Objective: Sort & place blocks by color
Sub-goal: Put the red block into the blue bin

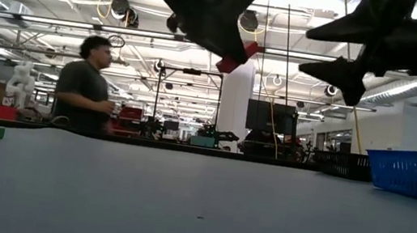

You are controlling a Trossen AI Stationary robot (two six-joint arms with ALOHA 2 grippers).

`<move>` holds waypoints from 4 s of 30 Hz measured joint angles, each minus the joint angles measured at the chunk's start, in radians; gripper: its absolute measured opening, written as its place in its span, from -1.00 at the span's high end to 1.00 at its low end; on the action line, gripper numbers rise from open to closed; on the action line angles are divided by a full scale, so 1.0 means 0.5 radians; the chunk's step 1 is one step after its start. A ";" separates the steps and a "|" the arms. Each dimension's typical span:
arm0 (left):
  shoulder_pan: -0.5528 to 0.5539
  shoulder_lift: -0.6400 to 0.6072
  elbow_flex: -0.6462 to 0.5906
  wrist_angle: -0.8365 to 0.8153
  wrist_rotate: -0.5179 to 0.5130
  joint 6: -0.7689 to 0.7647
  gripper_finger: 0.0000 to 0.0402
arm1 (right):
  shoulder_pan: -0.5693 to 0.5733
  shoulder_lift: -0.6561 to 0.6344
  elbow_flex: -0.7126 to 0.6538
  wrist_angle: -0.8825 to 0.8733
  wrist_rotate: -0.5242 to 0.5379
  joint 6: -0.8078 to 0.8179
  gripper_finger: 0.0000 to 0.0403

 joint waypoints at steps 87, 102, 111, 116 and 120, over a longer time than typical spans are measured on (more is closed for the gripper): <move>-0.327 0.002 0.039 -0.279 -0.255 0.309 -0.36 | 0.419 -0.739 0.582 -2.896 0.222 0.487 0.65; -0.330 0.001 0.039 -0.291 -0.268 0.306 -0.36 | 0.417 -0.994 0.582 -3.520 -0.124 0.932 0.67; -0.330 0.000 0.039 -0.274 -0.268 0.325 -0.37 | 0.417 -1.000 0.582 -3.571 -0.332 1.000 0.65; -0.330 -0.001 0.039 -0.272 -0.268 0.337 -0.37 | 0.417 -1.000 0.582 -3.558 -0.366 0.999 0.55; -0.336 -0.010 0.038 -0.273 -0.267 0.332 -0.37 | 0.417 -1.000 0.582 -3.528 -0.373 1.002 0.42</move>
